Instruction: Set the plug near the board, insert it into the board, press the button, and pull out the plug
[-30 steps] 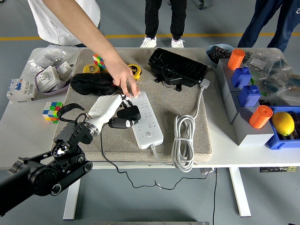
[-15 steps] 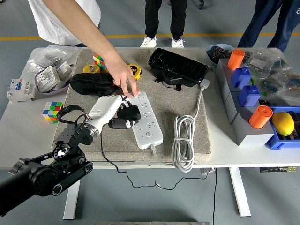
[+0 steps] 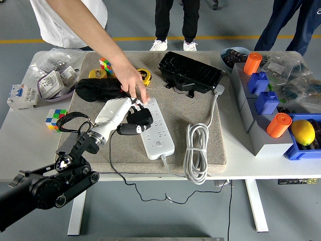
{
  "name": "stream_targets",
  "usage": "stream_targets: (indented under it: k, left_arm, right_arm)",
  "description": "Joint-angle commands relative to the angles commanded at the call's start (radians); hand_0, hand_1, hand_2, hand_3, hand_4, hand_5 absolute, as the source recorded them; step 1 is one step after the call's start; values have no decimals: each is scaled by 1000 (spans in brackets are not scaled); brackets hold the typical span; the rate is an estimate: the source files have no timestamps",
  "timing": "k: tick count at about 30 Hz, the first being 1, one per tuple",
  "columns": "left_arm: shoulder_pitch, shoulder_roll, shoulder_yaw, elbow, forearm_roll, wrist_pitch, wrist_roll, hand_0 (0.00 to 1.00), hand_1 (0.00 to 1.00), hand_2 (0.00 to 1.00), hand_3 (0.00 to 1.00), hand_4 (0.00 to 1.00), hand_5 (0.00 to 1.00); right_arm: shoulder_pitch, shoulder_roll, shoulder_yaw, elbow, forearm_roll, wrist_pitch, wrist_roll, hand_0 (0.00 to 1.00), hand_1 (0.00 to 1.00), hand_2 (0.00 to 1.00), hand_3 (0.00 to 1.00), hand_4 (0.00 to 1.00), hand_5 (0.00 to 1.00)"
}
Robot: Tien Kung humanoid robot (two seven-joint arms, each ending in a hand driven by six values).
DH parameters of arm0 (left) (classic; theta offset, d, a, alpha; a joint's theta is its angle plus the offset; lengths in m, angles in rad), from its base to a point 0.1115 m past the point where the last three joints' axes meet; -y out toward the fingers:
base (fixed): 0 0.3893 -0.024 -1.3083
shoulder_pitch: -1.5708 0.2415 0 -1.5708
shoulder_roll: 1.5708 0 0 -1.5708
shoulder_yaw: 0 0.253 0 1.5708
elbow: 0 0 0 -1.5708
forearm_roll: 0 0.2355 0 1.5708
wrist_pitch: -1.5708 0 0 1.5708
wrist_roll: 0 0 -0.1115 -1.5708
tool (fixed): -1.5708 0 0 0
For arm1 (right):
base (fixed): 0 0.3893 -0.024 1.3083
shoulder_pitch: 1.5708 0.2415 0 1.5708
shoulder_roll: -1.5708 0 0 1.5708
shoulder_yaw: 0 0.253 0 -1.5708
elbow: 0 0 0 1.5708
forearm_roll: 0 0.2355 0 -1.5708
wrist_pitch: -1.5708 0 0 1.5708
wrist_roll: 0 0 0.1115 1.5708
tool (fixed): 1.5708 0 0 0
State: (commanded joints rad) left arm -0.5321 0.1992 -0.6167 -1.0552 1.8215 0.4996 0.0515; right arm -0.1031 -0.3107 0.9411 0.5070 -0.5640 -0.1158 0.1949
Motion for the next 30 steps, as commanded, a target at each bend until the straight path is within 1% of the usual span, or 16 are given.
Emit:
stream_targets:
  k: [3, 5, 9, 14, 20, 21, 22, 27, 28, 30]
  left_arm:
    - [1, 2, -23, -2, 6, 1, -6, 225, 385, 404, 522, 766, 40]
    - [0, 6, -49, 10, 22, -2, -5, 229, 381, 401, 520, 775, 51]
    - [0, 17, -84, 45, 43, -17, 7, 235, 390, 406, 525, 785, 51]
    - [4, 27, -112, 93, 58, -21, 10, 235, 390, 406, 525, 785, 51]
    - [13, 31, -108, 138, 49, -21, -1, 246, 398, 421, 529, 791, 58]
    - [15, 31, -104, 146, 42, -22, 0, 280, 444, 474, 544, 797, 70]
    - [17, 32, -100, 153, 36, -23, -1, 280, 444, 474, 544, 797, 70]
    - [25, 29, -89, 163, 28, -21, -12, 280, 444, 474, 544, 797, 70]
    - [26, 28, -88, 163, 27, -22, -13, 319, 483, 509, 551, 812, 89]
    - [26, 25, -88, 164, 27, -23, -13, 319, 483, 509, 551, 812, 89]
  right_arm:
    - [0, 0, -1, 0, 0, 0, 0, 623, 617, 575, 539, 620, 120]
    - [0, 1, 1, -1, 0, 0, 0, 624, 616, 575, 538, 619, 119]
    - [1, 2, 4, 0, 0, 0, 0, 624, 616, 574, 538, 618, 119]
    - [-1, 5, 4, -1, 0, 0, 0, 624, 616, 574, 538, 618, 119]
    - [-1, 4, 6, 0, -1, 0, 0, 624, 617, 574, 539, 618, 117]
    - [-1, 4, 7, 1, -2, 0, 0, 626, 616, 574, 539, 617, 116]
    - [0, 3, 7, 1, -2, 0, 0, 626, 616, 574, 539, 617, 116]
    - [0, 6, 9, 0, -2, 0, 0, 626, 616, 574, 539, 617, 116]
    - [0, 7, 9, 0, -2, 0, 0, 625, 616, 574, 539, 618, 115]
    - [-1, 7, 10, 0, -2, 0, 0, 625, 616, 574, 539, 618, 115]
